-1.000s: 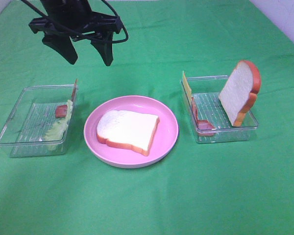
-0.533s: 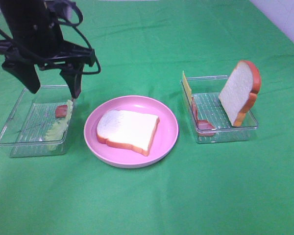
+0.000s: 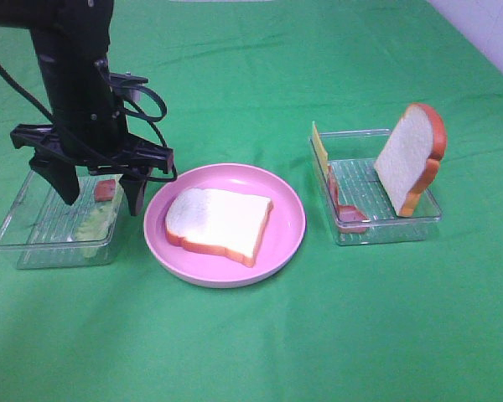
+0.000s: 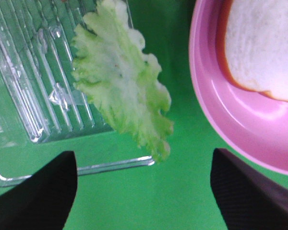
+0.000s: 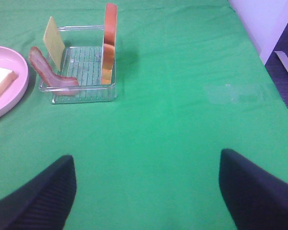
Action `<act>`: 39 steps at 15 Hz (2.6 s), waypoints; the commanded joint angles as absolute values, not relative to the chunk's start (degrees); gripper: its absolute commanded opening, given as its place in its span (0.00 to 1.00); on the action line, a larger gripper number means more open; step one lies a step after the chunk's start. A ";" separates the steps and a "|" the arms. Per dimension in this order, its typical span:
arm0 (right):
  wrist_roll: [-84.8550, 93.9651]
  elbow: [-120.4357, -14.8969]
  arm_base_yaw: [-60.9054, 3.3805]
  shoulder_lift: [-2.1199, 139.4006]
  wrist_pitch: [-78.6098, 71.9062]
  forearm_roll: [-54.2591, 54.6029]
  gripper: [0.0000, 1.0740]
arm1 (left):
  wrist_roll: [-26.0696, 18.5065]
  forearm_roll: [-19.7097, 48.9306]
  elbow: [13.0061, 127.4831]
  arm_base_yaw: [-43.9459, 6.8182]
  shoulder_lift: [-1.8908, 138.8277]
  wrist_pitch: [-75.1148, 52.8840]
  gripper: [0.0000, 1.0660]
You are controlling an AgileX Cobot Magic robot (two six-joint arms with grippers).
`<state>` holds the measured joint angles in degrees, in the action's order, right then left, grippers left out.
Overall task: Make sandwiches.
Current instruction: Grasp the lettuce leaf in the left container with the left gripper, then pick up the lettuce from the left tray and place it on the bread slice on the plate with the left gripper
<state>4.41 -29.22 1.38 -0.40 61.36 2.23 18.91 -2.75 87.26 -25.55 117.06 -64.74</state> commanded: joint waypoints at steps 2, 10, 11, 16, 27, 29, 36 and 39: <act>4.98 -28.99 1.60 -1.20 60.56 2.06 0.72 | 19.48 -2.23 86.92 -25.90 118.77 -61.54 0.63; 4.98 -28.99 1.60 -1.20 60.56 2.06 0.72 | 19.48 -2.29 86.92 -25.90 118.89 -59.24 0.25; 4.98 -28.99 1.60 -1.20 60.56 2.06 0.72 | 19.48 -2.29 86.92 -25.90 119.12 -59.30 0.21; 4.98 -28.99 1.60 -1.20 60.56 2.06 0.72 | 19.48 -2.41 86.92 -25.90 119.35 -59.42 0.00; 4.98 -28.99 1.60 -1.20 60.56 2.06 0.72 | 11.46 14.21 87.26 -25.90 107.09 -60.05 0.00; 4.98 -28.99 1.60 -1.20 60.56 2.06 0.72 | 5.04 23.89 87.26 -25.90 107.77 -57.58 0.00; 4.98 -28.99 1.60 -1.15 60.56 2.06 0.72 | -10.66 39.36 87.26 -28.07 116.83 -52.54 0.00; 4.98 -28.99 1.60 -1.15 60.56 2.06 0.72 | -6.70 30.19 87.26 -27.67 117.46 -51.05 0.00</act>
